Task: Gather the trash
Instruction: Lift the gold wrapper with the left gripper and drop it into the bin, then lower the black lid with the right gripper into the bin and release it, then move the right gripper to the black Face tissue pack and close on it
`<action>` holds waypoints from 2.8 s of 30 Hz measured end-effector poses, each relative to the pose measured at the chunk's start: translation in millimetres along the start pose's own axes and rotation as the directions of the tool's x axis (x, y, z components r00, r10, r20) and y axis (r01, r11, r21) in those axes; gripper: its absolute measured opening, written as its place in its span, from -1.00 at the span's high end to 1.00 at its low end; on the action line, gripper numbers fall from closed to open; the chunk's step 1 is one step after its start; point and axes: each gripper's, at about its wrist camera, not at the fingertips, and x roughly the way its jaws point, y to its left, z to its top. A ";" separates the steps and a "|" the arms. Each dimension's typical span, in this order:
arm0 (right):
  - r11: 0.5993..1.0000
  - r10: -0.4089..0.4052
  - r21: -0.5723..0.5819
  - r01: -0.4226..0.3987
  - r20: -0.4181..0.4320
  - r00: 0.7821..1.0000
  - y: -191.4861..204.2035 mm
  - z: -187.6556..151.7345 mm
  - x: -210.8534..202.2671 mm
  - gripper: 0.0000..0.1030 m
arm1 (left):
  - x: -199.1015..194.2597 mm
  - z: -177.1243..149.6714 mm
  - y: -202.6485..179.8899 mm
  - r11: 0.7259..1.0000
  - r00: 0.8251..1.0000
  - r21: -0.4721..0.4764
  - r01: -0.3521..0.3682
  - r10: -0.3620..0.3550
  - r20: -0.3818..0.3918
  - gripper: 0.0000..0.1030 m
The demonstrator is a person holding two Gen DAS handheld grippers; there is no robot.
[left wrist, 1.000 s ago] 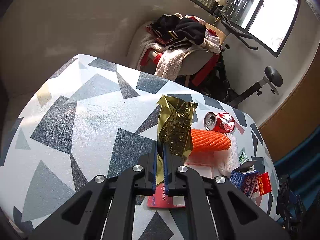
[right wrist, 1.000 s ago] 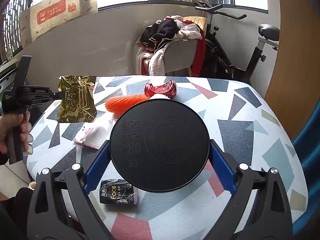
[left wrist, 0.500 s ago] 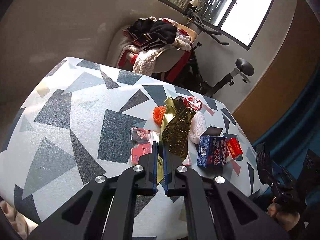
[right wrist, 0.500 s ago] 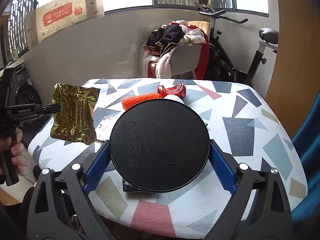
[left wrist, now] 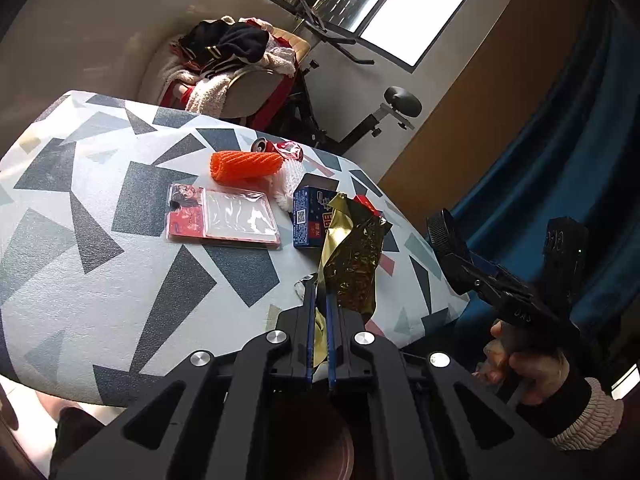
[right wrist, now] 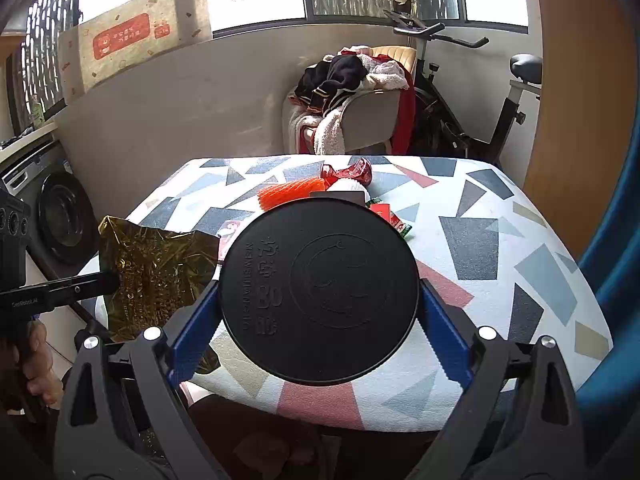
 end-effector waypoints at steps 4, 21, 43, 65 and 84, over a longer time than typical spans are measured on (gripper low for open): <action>1.000 0.006 0.023 -0.006 -0.004 1.000 -2.5 -10.6 -6.2 -0.79 | 1.3 -25.1 -6.7 0.999 0.999 0.029 0.044 -0.043 -0.024 0.90; 0.999 0.011 0.047 -0.009 -0.043 0.999 -2.6 -39.4 -4.3 -0.79 | 31.5 -92.0 -1.3 0.997 0.987 0.072 0.026 -0.014 -0.159 0.45; 0.988 0.128 -0.055 -0.146 -0.257 0.958 61.2 -121.7 38.4 -0.79 | -30.5 -47.1 3.7 0.932 0.943 0.163 -0.325 0.306 0.130 -0.82; 0.980 0.127 -0.091 -0.178 -0.401 0.907 78.4 -153.4 65.8 -0.82 | -26.5 -48.7 9.9 0.924 0.934 0.156 -0.350 0.330 0.138 -0.84; 0.998 0.021 -0.052 -0.033 -0.217 0.976 21.4 -75.1 51.7 -0.88 | -27.5 -17.9 10.3 0.920 0.927 0.153 -0.359 0.334 0.169 -0.84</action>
